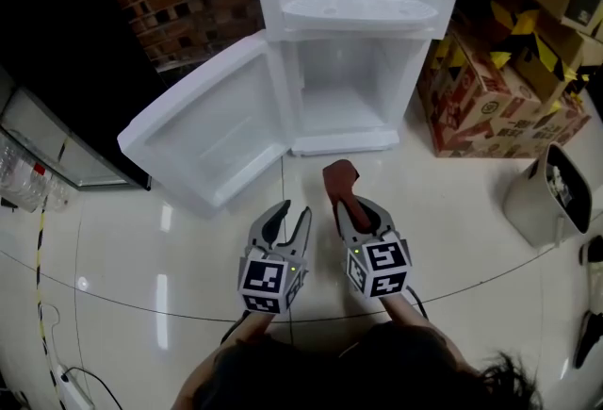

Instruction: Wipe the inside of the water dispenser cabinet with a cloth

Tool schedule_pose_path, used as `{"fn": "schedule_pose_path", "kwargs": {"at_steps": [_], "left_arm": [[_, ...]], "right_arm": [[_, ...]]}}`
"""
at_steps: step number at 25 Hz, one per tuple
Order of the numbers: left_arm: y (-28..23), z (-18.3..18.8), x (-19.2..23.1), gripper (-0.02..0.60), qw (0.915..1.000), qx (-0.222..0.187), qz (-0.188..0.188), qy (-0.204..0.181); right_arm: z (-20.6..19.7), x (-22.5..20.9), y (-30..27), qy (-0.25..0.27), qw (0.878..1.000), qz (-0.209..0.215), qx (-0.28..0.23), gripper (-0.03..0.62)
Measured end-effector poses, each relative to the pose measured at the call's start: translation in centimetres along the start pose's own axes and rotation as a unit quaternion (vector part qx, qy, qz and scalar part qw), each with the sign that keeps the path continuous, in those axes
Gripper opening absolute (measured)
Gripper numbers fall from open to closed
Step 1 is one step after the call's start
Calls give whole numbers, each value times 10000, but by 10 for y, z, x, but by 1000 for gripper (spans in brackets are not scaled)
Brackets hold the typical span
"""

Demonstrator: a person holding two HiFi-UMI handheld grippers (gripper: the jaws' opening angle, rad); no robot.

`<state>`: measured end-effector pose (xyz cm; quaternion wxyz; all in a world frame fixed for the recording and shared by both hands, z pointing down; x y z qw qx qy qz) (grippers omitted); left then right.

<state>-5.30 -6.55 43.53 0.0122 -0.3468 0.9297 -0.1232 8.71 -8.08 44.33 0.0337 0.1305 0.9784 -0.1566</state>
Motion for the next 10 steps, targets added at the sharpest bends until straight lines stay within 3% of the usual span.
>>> {"fn": "schedule_pose_path", "kwargs": {"at_steps": [10], "left_arm": [[7, 7, 3, 121, 9999, -63, 103, 5]], "right_arm": [[0, 6, 3, 121, 9999, 77, -35, 78]]}}
Point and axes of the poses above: the fingertips, and each gripper's own axes: y backward along the fingers, x to its left, z out of its top, the point moved 5 cm from there along y, backward along the fingers, and after that the axes turned 9 degrees about -z, right-handed, at the moved point
